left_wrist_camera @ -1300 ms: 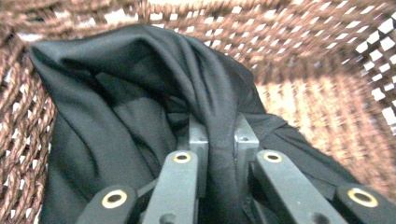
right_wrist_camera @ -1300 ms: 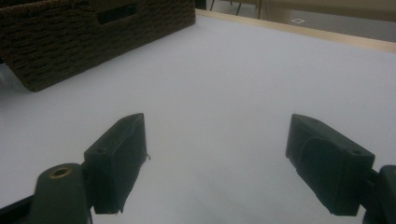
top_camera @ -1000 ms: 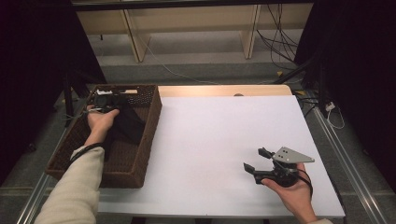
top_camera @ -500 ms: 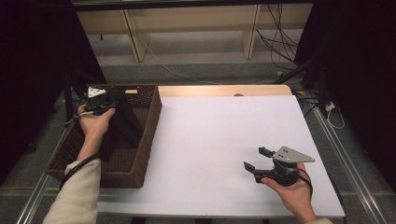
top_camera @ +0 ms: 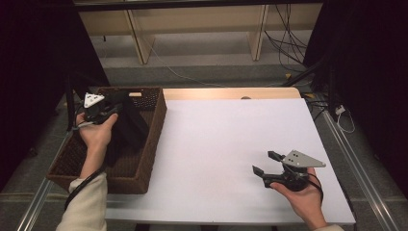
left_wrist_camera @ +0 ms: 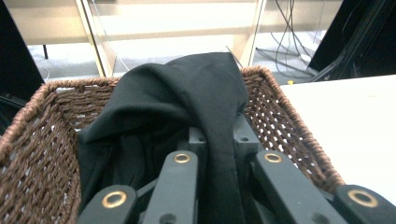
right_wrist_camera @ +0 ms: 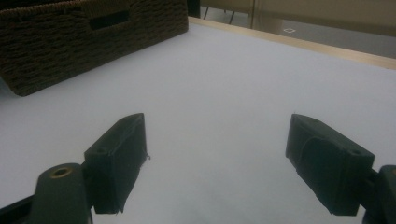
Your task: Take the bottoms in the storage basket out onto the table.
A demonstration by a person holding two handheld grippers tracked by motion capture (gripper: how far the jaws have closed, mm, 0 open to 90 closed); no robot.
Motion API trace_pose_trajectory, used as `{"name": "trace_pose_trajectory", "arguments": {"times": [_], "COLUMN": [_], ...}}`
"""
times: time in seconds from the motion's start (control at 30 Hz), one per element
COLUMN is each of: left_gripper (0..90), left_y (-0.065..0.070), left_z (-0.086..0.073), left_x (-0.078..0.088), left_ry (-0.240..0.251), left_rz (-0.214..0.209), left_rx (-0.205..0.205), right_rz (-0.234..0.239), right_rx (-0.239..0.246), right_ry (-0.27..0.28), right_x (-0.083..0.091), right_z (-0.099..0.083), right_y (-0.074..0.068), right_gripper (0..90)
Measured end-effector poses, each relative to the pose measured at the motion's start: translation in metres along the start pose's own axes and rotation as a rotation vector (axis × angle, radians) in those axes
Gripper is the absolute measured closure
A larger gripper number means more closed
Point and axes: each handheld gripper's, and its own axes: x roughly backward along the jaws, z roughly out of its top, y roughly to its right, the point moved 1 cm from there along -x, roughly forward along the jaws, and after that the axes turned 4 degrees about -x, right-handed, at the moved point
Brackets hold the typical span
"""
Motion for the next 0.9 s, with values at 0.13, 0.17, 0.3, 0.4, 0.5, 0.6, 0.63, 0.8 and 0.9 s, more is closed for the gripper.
{"name": "trace_pose_trajectory", "arguments": {"times": [0.13, 0.17, 0.3, 0.4, 0.5, 0.6, 0.63, 0.8, 0.9], "left_gripper": [82.1, 82.1, 82.1, 82.0, 82.0, 82.0, 82.0, 82.0, 82.0], "left_y": [0.002, 0.002, 0.005, 0.005, 0.005, 0.003, 0.003, 0.005, 0.008], "left_z": [0.003, 0.005, 0.009, 0.010, 0.012, 0.016, 0.017, 0.020, 0.023], "left_x": [0.010, 0.012, 0.016, 0.017, 0.019, 0.023, 0.024, 0.027, 0.028], "left_ry": [0.030, 0.036, 0.052, 0.059, 0.066, 0.081, 0.085, 0.095, 0.102], "left_rz": [0.001, 0.000, -0.014, -0.022, -0.027, -0.034, -0.034, -0.046, -0.050], "left_rx": [0.006, 0.001, 0.002, -0.003, -0.001, 0.012, 0.015, 0.017, 0.010], "right_rz": [-0.003, -0.002, -0.004, -0.004, -0.005, -0.006, -0.007, -0.006, -0.005], "right_rx": [-0.015, -0.018, -0.023, -0.016, -0.018, -0.023, -0.028, -0.029, -0.033], "right_ry": [0.011, 0.015, 0.010, 0.012, 0.015, 0.012, 0.011, 0.011, 0.010], "right_x": [0.002, 0.003, 0.003, 0.003, 0.004, 0.004, 0.005, 0.005, 0.005], "right_z": [0.000, 0.000, -0.001, -0.001, -0.002, -0.002, -0.002, -0.003, -0.003], "right_y": [0.004, 0.004, 0.005, 0.005, 0.005, 0.006, 0.006, 0.007, 0.007], "right_gripper": [21.3, 21.3, 20.9, 20.6, 20.4, 20.0, 19.9, 19.7, 19.7]}}
